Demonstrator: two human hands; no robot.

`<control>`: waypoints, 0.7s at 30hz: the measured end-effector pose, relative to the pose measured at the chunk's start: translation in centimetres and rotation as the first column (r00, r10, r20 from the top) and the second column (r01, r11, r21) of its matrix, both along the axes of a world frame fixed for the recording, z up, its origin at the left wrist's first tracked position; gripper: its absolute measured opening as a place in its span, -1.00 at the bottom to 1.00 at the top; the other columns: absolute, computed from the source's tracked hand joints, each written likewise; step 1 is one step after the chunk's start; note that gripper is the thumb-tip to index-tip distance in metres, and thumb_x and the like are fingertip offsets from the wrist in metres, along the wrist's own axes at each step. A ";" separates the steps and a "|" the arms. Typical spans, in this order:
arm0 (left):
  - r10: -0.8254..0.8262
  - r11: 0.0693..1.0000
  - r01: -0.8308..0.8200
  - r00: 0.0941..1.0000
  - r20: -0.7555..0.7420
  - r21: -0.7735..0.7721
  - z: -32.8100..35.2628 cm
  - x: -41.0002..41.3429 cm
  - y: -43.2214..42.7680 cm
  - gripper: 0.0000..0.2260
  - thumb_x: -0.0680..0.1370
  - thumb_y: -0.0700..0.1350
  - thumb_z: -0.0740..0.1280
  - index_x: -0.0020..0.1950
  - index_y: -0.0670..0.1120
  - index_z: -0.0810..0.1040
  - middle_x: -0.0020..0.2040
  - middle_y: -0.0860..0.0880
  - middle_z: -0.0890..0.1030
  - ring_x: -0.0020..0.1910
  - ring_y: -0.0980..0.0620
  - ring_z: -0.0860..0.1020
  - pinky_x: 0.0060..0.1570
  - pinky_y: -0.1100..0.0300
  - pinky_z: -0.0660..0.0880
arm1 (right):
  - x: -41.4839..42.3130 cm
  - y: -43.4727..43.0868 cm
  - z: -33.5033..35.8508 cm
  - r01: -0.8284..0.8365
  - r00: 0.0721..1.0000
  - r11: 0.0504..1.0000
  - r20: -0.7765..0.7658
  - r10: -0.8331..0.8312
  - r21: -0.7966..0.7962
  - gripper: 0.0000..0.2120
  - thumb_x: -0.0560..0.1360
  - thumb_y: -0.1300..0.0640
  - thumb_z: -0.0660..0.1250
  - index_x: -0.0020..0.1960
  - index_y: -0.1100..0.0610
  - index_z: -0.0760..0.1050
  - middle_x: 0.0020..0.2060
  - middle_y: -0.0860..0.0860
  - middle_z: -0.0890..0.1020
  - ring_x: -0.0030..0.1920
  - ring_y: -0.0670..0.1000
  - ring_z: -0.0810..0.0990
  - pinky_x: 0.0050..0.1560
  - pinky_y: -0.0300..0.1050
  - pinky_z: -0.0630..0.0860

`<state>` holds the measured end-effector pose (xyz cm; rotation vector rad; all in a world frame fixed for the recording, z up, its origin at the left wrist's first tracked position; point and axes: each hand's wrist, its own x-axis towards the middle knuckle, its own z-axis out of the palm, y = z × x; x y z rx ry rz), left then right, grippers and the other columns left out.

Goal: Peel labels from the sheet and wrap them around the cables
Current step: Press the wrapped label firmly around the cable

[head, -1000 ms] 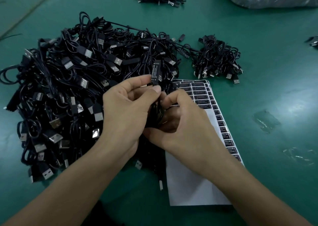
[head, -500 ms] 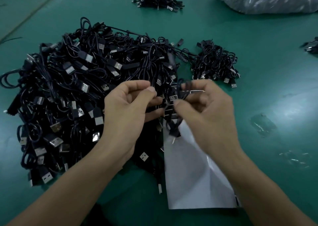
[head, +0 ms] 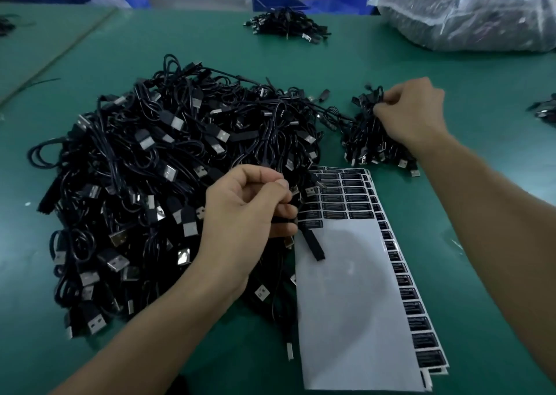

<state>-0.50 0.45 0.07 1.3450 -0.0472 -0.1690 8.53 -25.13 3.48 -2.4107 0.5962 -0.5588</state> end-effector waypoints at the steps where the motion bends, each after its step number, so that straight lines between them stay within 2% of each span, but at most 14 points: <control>1: -0.003 1.000 0.003 1.000 0.003 0.008 0.0 0.0 0.0 -0.91 0.58 -0.29 0.36 -0.09 -0.14 0.59 -0.33 -0.01 0.63 -0.38 0.07 0.61 -0.38 0.20 0.57 | 0.3 -0.2 -0.2 0.018 0.999 1.000 -0.033 -0.018 0.015 -0.78 0.52 0.25 0.33 0.00 0.41 0.63 -0.05 0.29 0.69 0.04 0.18 0.63 0.10 0.04 0.61; 3: -0.014 1.000 0.014 1.000 0.009 0.025 0.0 -0.1 0.0 -0.92 0.58 -0.29 0.36 -0.08 -0.16 0.58 -0.33 -0.01 0.63 -0.39 0.07 0.61 -0.39 0.20 0.57 | 0.4 -0.4 -0.8 0.056 0.997 0.998 -0.051 -0.055 0.009 -0.73 0.54 0.20 0.31 0.02 0.43 0.61 -0.02 0.29 0.67 -0.10 0.16 0.59 0.06 0.10 0.62; 6: -0.039 0.997 0.037 0.999 0.035 0.073 0.0 -0.2 -0.1 -0.92 0.57 -0.30 0.37 -0.10 -0.16 0.59 -0.34 0.01 0.63 -0.41 0.09 0.59 -0.41 0.21 0.58 | -0.2 1.2 -1.0 0.066 0.996 0.992 0.060 -0.060 -0.111 -0.73 0.58 0.12 0.26 0.07 0.33 0.57 0.09 0.19 0.60 -0.05 0.05 0.38 -0.01 -0.12 0.40; 8: -0.061 0.993 0.054 0.996 0.065 0.103 -0.1 -0.4 -0.1 -0.92 0.56 -0.29 0.38 -0.12 -0.16 0.59 -0.35 0.01 0.63 -0.42 0.11 0.58 -0.42 0.24 0.56 | -0.8 3.6 -0.4 -0.012 0.991 0.984 0.127 0.035 -0.178 -0.76 0.59 0.12 0.25 0.17 0.21 0.58 0.11 0.11 0.58 -0.03 -0.02 0.39 0.04 -0.24 0.34; 10: -0.077 0.990 0.067 0.993 0.085 0.124 -0.1 -0.5 -0.2 -0.90 0.55 -0.30 0.38 -0.14 -0.15 0.60 -0.36 0.01 0.62 -0.44 0.11 0.57 -0.44 0.25 0.53 | -1.3 6.7 0.6 -0.197 0.967 0.953 0.116 0.228 -0.229 -0.81 0.57 0.15 0.27 0.08 0.14 0.64 -0.04 0.05 0.65 -0.09 -0.07 0.51 -0.04 -0.37 0.42; 12: -0.103 0.984 0.090 0.991 0.083 0.151 -0.3 -0.5 -0.3 -0.86 0.55 -0.33 0.37 -0.18 -0.14 0.59 -0.38 0.00 0.61 -0.46 0.10 0.57 -0.46 0.25 0.52 | -1.9 10.3 1.6 -0.433 0.892 0.877 0.039 0.450 -0.210 -0.83 0.56 0.14 0.30 -0.06 0.11 0.68 -0.16 -0.05 0.68 -0.14 -0.06 0.61 -0.07 -0.33 0.48; 15: -0.170 0.968 0.156 0.984 0.055 0.197 -0.5 -0.5 -0.5 -0.82 0.55 -0.36 0.33 -0.21 -0.16 0.59 -0.40 -0.03 0.60 -0.46 0.06 0.56 -0.44 0.21 0.54 | -1.7 14.9 2.0 -0.676 0.736 0.710 -0.130 0.665 -0.198 -0.76 0.59 0.09 0.30 -0.11 0.20 0.66 -0.18 -0.02 0.68 -0.16 -0.02 0.63 0.00 -0.19 0.54; 17: -0.189 0.963 0.176 0.981 0.050 0.204 -0.7 -0.3 -0.4 -0.84 0.57 -0.35 0.31 -0.18 -0.21 0.60 -0.36 -0.09 0.61 -0.43 0.03 0.58 -0.39 0.21 0.55 | -1.1 17.0 1.8 -0.706 0.708 0.671 -0.223 0.670 -0.226 -0.65 0.61 0.04 0.27 -0.25 0.23 0.50 -0.33 0.04 0.54 -0.22 0.08 0.50 0.03 0.00 0.53; 19: -0.206 0.962 0.192 0.977 0.055 0.193 -0.8 -0.2 -0.3 -0.89 0.59 -0.32 0.32 -0.09 -0.30 0.61 -0.27 -0.20 0.63 -0.39 0.00 0.59 -0.32 0.18 0.57 | -0.8 17.9 1.6 -0.702 0.712 0.680 -0.230 0.663 -0.211 -0.61 0.62 0.00 0.28 -0.32 0.17 0.38 -0.37 0.03 0.44 -0.22 0.12 0.43 0.06 0.04 0.53; 21: -0.218 0.961 0.205 0.975 0.053 0.185 -0.9 -0.1 -0.2 -0.90 0.60 -0.30 0.32 -0.03 -0.33 0.60 -0.21 -0.25 0.63 -0.36 -0.01 0.59 -0.29 0.17 0.59 | -0.9 17.9 1.5 -0.715 0.698 0.692 -0.153 0.700 -0.096 -0.73 0.61 0.02 0.33 -0.19 0.16 0.54 -0.24 0.04 0.59 -0.17 0.06 0.55 0.09 0.03 0.54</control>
